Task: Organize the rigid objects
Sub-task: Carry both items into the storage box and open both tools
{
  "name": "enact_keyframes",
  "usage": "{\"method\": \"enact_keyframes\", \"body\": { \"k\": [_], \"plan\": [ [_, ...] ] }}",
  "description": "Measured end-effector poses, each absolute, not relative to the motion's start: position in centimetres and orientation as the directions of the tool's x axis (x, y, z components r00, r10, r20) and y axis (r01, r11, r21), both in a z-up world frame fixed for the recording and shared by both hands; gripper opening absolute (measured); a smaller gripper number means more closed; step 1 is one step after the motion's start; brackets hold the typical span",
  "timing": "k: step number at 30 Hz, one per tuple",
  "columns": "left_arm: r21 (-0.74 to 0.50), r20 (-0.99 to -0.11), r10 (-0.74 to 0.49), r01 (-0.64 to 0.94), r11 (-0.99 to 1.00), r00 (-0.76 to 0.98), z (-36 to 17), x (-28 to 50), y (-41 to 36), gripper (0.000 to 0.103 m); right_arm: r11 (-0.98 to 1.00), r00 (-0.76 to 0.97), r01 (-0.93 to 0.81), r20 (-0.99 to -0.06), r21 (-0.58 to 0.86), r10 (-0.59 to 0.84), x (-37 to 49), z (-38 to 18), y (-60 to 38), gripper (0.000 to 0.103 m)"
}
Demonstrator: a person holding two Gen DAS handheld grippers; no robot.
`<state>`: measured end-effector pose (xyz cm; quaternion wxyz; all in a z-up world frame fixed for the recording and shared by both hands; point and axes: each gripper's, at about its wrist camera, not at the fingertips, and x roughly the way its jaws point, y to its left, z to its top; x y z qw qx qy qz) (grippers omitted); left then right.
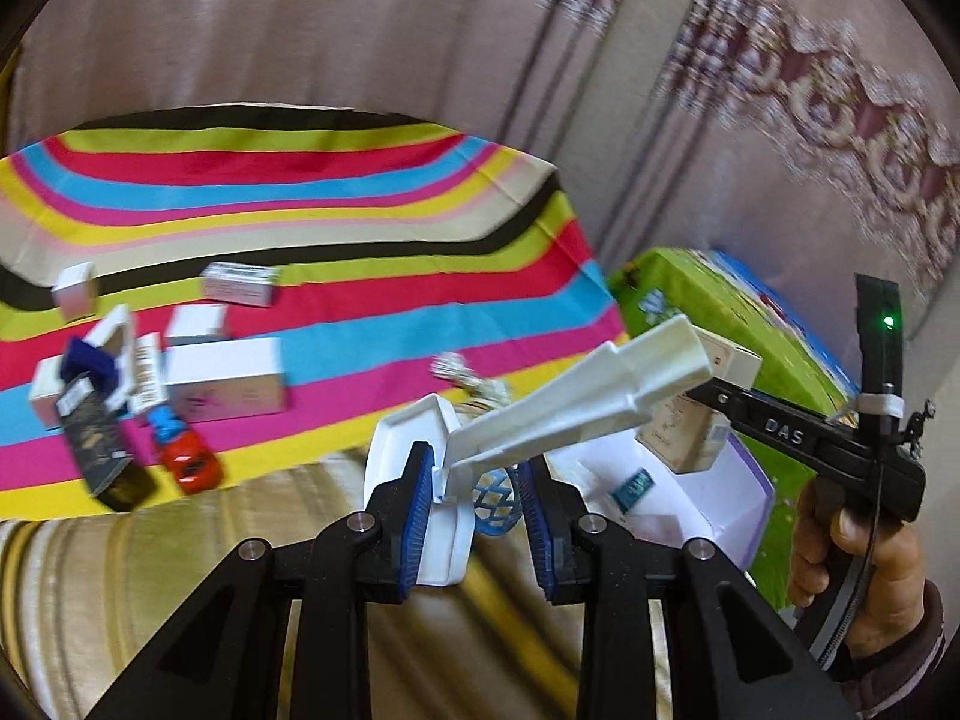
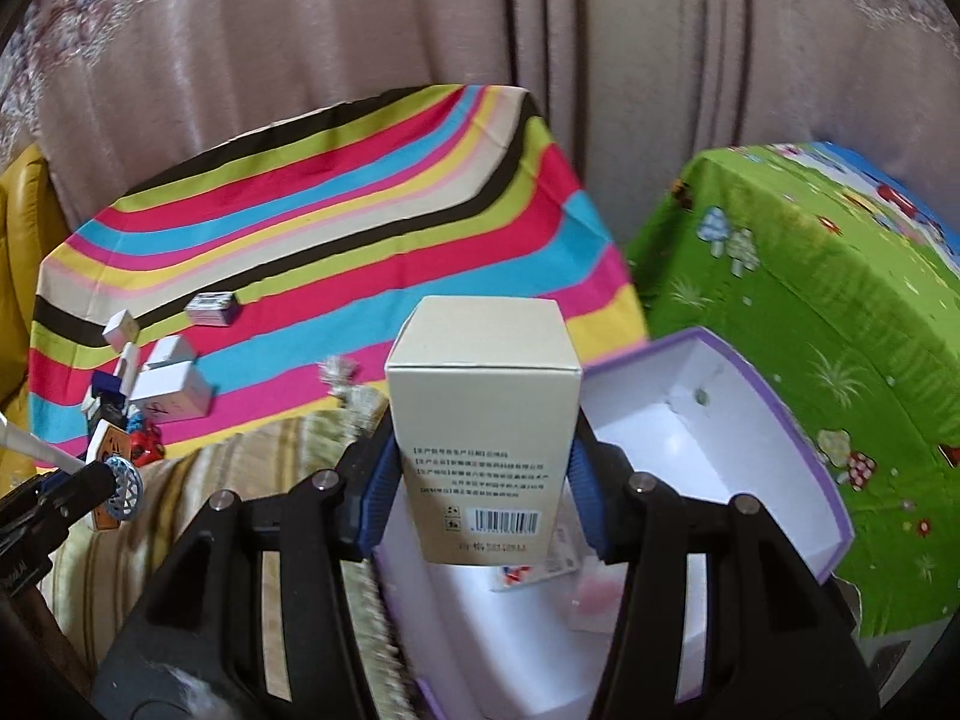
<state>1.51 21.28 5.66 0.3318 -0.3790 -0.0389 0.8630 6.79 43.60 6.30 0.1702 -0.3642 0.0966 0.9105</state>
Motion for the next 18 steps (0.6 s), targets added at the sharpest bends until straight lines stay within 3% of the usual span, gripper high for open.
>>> {"method": "enact_keyframes", "body": {
  "k": [18],
  "plan": [
    [-0.291,-0.648,0.695,-0.742,-0.604,-0.312,5.2,5.4,30.7,0.031,-0.832,-0.568,-0.554,-0.742,0.023,0.357,10.8,4.8,50.7,0.055]
  ]
}}
